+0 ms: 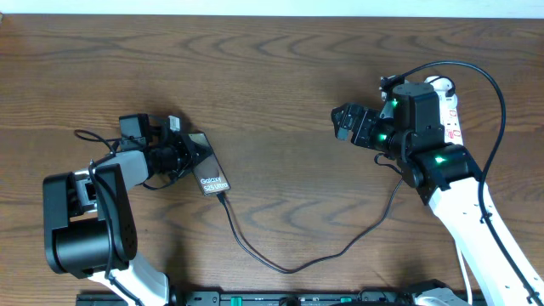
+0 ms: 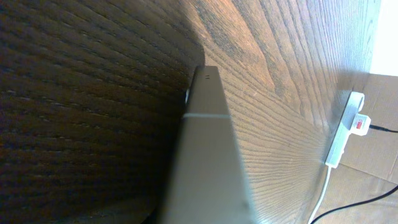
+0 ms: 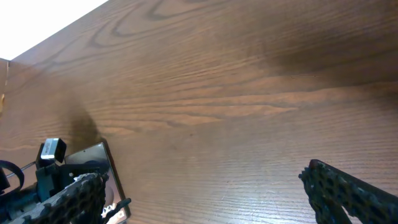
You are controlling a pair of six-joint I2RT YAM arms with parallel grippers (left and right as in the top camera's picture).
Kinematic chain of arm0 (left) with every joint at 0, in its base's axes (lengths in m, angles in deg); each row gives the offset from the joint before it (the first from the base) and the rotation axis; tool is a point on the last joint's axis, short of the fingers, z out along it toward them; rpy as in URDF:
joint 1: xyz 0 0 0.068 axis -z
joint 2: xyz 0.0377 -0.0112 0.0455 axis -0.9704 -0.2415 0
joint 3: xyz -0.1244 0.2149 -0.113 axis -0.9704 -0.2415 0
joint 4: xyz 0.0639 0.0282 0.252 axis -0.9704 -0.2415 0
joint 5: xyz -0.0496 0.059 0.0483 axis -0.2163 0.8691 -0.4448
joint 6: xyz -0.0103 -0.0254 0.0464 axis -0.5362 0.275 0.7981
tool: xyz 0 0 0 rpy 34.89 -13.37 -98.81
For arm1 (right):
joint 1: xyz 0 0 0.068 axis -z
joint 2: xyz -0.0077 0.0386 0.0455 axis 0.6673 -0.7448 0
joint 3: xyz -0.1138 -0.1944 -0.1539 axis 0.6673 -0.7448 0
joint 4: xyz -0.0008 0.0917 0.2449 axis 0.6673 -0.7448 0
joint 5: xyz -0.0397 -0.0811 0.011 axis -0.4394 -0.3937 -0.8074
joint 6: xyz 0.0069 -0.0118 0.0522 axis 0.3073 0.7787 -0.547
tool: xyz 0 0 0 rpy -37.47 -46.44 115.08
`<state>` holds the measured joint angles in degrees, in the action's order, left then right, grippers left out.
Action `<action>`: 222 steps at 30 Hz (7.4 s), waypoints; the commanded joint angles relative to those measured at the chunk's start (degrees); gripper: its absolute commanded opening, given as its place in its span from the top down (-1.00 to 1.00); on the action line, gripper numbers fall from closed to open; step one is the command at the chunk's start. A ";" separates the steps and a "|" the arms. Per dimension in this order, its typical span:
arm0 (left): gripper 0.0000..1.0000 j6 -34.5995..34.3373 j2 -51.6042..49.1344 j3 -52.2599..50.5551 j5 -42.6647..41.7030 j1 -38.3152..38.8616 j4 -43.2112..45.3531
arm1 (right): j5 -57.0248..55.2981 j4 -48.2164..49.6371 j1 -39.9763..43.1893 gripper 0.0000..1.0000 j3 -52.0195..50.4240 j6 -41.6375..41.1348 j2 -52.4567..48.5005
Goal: Plug charger to phone and switch on socket
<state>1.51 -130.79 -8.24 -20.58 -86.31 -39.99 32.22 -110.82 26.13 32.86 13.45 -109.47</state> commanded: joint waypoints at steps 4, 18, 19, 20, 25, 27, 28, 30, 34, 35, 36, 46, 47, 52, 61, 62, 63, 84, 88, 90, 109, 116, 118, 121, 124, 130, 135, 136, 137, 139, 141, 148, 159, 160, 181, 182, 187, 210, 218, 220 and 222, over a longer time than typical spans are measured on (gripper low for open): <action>0.73 1.01 -0.13 0.61 1.16 0.09 -0.07 | -0.83 -0.11 -0.13 -0.99 0.59 0.90 0.28; -0.16 1.01 -0.13 0.61 2.58 0.09 -2.84 | -0.83 -0.28 -0.13 -0.99 0.59 0.90 0.28; -0.21 1.01 -0.13 0.61 3.45 0.09 -3.52 | -0.83 -0.28 -0.13 -0.99 0.59 0.90 0.28; -0.27 1.03 -0.13 0.61 3.87 0.09 -3.96 | -0.83 -0.28 -0.13 -0.99 0.59 0.90 0.28; -0.51 1.01 -0.13 0.61 4.81 0.09 -5.25 | -0.83 -0.31 -0.13 -0.99 0.59 0.90 0.28; -0.54 1.01 -0.13 0.61 4.90 0.09 -5.40 | -0.83 -0.31 -0.13 -0.98 0.59 0.90 0.28; -0.55 0.98 -0.13 0.61 5.75 0.09 -5.77 | -0.83 -0.31 -0.13 -0.98 0.59 0.90 0.28; -0.56 0.96 -0.13 0.61 7.98 0.09 -6.62 | -0.83 -0.31 -0.13 -0.99 0.59 0.90 0.28; -0.57 0.96 -0.13 0.61 13.97 0.09 -9.81 | -0.83 -0.31 -0.13 -0.99 0.59 0.90 0.28; -0.57 0.96 -0.13 0.61 14.78 0.09 -10.23 | -0.83 -0.31 -0.13 -0.99 0.59 0.92 0.28; -0.57 0.96 -0.13 0.61 16.31 0.09 -10.99 | -0.83 -0.31 -0.13 -0.99 0.59 0.90 0.28; -0.59 0.96 -0.13 0.61 18.78 0.09 -13.55 | -0.83 -0.31 -0.13 -0.99 0.59 0.90 0.28; -0.59 0.96 -0.13 0.61 18.78 0.09 -13.79 | -0.83 -0.31 -0.13 -0.99 0.57 0.90 0.28; -0.59 0.50 -0.13 0.61 20.65 0.09 -16.02 | -0.83 -0.31 -0.13 -0.99 0.59 0.90 0.28; -0.60 0.52 -0.13 0.61 24.44 0.09 -19.74 | -0.83 -0.31 -0.13 -0.98 0.59 0.90 0.28; -0.59 0.50 -0.13 0.61 24.85 0.09 -19.96 | -0.83 -0.31 -0.13 -0.98 0.59 0.90 0.28; -0.61 0.31 -0.13 0.61 25.51 0.09 -20.24 | -0.83 -0.31 -0.13 -0.99 0.59 0.90 0.28; -0.59 2.93 -0.13 0.61 16.35 0.09 -13.92 | -0.81 -0.44 -0.13 -0.99 0.57 0.90 0.28; -0.60 2.95 -0.13 0.61 14.97 0.09 -11.87 | -0.81 -0.50 -0.13 -0.99 0.57 0.87 0.28; -0.59 2.93 -0.13 0.61 15.02 0.09 -11.76 | -0.83 -0.50 -0.13 -0.99 0.57 0.87 0.28; -0.59 2.67 -0.13 0.61 24.02 0.09 -26.23 | -0.83 -0.52 -0.13 -0.99 0.57 0.87 0.28; -0.58 2.75 -0.13 0.61 27.56 0.09 -28.72 | -0.81 -0.52 -0.13 -0.99 0.57 0.87 0.28; -0.59 2.75 -0.13 0.61 27.56 0.09 -28.98 | -0.81 -0.55 -0.13 -0.99 0.57 0.87 0.28; -0.59 2.75 -0.13 0.61 27.58 0.09 -29.59 | -0.81 -0.57 -0.13 -0.99 0.57 0.87 0.28; -0.58 2.78 -0.13 0.61 27.61 0.09 -30.69 | -0.83 -0.57 -0.13 -0.98 0.57 0.87 0.28; -0.59 2.75 -0.13 0.61 27.80 0.09 -32.50 | -0.83 -0.90 -0.13 -0.98 0.57 0.87 0.28; -0.58 2.71 -0.13 0.61 31.71 0.09 -34.82 | -0.83 -0.94 -0.13 -0.98 0.57 0.87 0.28; -0.58 2.75 -0.13 0.61 31.89 0.09 -35.04 | -0.83 -0.94 -0.13 -0.99 0.57 0.87 0.28; -0.58 2.75 -0.13 0.61 31.85 0.09 -35.30 | -0.83 -0.94 -0.13 -0.98 0.57 0.87 0.28; -0.59 2.73 -0.13 0.61 31.82 0.09 -35.60 | -0.83 -0.94 -0.13 -0.99 0.57 0.90 0.28; -0.59 2.75 -0.13 0.61 31.82 0.09 -35.87 | -0.83 -0.94 -0.13 -0.99 0.57 0.90 0.28; -0.60 2.95 -0.11 0.63 31.78 0.09 -35.47 | -0.83 -0.94 -0.13 -0.99 0.57 0.90 0.28; -0.60 7.45 7.19 1.86 27.23 0.09 -36.24 | -0.85 -1.22 -0.13 -0.99 0.57 0.92 0.28; -0.60 7.48 9.64 2.25 27.23 0.09 -37.09 | -0.85 -1.31 -0.13 -0.99 0.57 0.92 0.28; -0.59 8.90 42.53 4.07 10.67 0.09 -30.40 | 16.33 -23.23 21.24 -0.98 25.20 19.12 -6.99; -0.59 8.90 42.53 4.07 10.69 0.09 -30.10 | 16.33 -26.29 23.78 -0.99 28.61 21.00 -8.68; -0.60 8.90 42.53 4.04 10.69 0.09 -28.74 | 17.73 -34.29 33.68 -0.99 40.37 28.87 -18.10; -0.61 8.90 42.53 4.04 10.99 0.09 -28.63 | 21.62 -28.48 42.77 -0.99 43.54 48.04 -49.79; -0.60 8.90 42.53 4.04 11.13 0.09 -28.63 | 21.44 -27.71 41.88 -0.99 43.54 48.00 -52.59; -0.60 8.87 42.53 4.04 11.13 0.09 -28.63 | 21.44 -27.69 41.53 -0.98 43.52 48.00 -52.96; -0.60 8.90 42.53 4.04 11.13 0.09 -28.63 | 21.51 -27.41 41.09 -0.99 43.52 47.69 -53.00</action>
<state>9.45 -88.34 -4.94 -9.10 -86.05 -68.71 53.44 -138.58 68.36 75.72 60.47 -161.49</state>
